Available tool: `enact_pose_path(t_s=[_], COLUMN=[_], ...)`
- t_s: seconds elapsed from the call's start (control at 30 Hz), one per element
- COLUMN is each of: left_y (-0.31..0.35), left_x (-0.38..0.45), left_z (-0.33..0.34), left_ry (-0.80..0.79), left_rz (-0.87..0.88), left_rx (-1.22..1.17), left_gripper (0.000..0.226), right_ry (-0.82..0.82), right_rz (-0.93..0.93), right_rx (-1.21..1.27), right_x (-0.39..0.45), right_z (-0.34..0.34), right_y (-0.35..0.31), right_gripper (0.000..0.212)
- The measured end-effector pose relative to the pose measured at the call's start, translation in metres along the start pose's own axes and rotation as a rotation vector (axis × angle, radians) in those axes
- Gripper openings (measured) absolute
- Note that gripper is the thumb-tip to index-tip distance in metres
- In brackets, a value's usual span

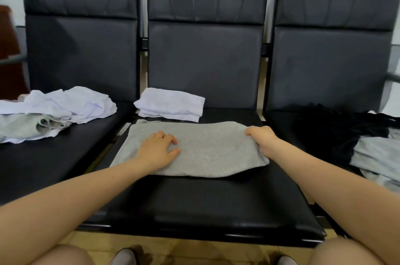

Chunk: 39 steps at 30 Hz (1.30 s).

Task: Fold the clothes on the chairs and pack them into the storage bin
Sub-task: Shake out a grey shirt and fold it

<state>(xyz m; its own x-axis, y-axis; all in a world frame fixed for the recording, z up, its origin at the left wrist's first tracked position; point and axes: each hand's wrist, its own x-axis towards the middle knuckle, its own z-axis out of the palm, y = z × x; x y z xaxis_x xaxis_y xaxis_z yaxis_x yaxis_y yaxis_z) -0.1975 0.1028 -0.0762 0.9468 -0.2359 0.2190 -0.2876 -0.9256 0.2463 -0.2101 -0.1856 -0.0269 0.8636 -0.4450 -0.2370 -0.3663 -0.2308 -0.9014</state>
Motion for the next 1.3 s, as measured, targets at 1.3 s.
enact_pose_path(t_s=[1.3], left_y=[0.063], left_x=[0.009], left_z=[0.0], left_ry=[-0.144], left_rz=[-0.222], left_rx=[-0.636], left_gripper=[0.019], right_ry=[-0.177], right_rz=[-0.145], right_rx=[-0.135], right_x=[-0.023], right_z=[0.008], right_y=[0.007], right_gripper=[0.037])
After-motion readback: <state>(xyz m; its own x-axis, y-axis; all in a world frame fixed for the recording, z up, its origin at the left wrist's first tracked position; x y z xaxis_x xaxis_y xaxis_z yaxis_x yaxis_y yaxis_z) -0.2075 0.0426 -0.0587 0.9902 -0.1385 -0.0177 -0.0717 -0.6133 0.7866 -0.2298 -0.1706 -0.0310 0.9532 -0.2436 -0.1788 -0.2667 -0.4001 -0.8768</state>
